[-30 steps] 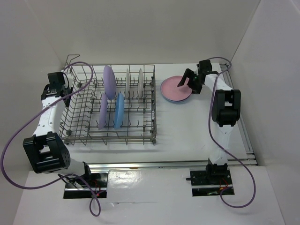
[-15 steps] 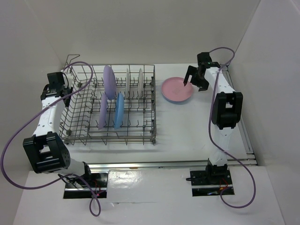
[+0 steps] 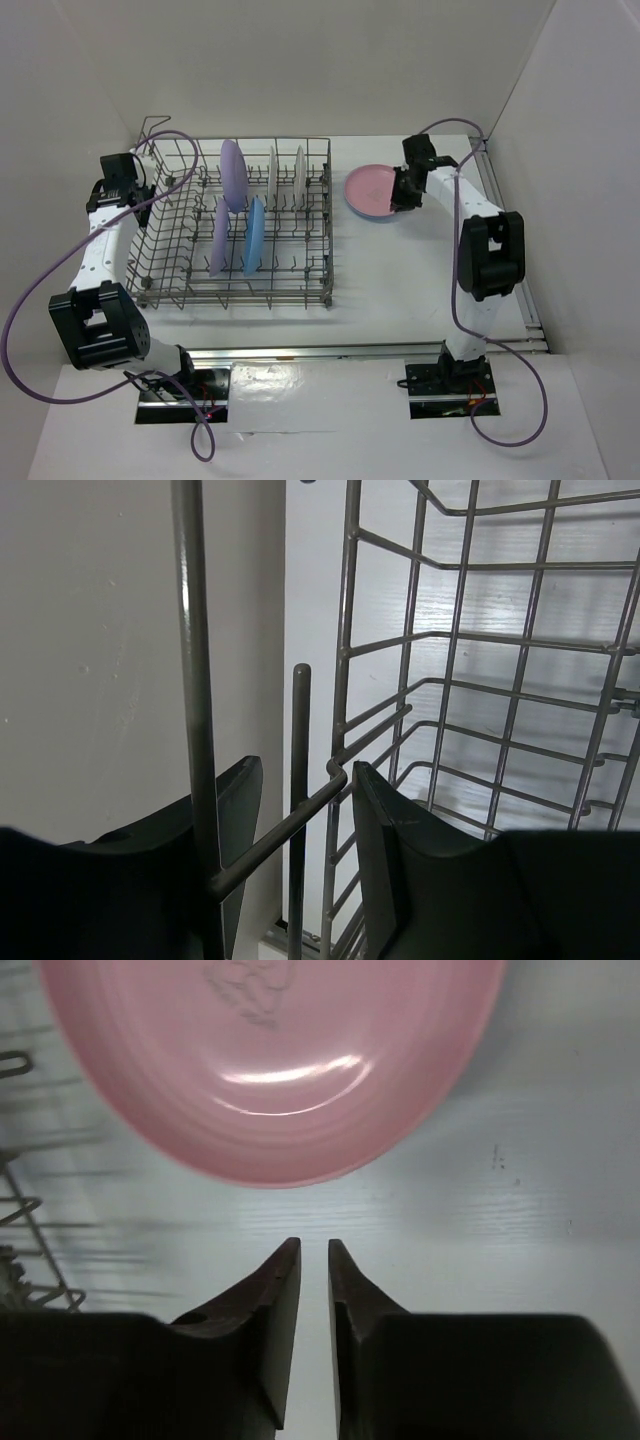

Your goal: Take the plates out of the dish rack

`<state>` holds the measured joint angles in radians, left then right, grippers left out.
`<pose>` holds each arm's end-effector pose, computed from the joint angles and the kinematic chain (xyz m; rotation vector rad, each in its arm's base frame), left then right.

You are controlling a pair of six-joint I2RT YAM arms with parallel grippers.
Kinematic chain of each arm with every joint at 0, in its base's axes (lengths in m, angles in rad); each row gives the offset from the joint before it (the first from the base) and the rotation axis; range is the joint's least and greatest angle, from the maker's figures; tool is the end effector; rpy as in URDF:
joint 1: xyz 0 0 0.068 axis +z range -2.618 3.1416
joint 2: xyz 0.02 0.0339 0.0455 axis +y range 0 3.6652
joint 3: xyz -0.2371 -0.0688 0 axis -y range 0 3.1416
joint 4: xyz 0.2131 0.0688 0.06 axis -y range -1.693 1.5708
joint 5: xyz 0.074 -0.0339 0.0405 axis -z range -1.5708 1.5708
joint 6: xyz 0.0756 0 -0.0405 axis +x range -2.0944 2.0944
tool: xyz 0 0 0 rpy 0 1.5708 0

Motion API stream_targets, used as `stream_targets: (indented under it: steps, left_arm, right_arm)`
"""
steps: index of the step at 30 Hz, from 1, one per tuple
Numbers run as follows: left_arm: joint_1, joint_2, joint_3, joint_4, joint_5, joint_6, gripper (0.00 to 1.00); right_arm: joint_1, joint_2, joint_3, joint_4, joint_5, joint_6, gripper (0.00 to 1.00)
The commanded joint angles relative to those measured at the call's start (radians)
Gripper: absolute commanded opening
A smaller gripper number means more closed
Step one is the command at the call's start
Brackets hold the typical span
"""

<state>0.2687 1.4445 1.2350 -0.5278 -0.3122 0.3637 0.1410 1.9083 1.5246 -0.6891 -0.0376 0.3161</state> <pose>0.3015 0.1071 0.2650 -0.0521 2.3610 0.6767 0.3857 0.0576 0.1817 0.2197 2.6487 0.2018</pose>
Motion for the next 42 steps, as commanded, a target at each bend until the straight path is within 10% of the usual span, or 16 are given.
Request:
stream_targets:
  steps: [1, 8, 42]
  left_arm:
    - [0.001, 0.024, 0.021, 0.015, 0.05, -0.011, 0.54]
    - [0.001, 0.024, 0.021, 0.015, 0.041, -0.002, 0.54]
    - [0.001, 0.042, 0.021, 0.015, 0.032, -0.002, 0.56]
  right_arm:
    - [0.014, -0.025, 0.014, 0.067, 0.019, -0.011, 0.18]
    - [-0.001, 0.101, 0.137, -0.02, 0.073, -0.011, 0.0]
    - [-0.047, 0.195, 0.174, -0.006, 0.076, -0.011, 0.0]
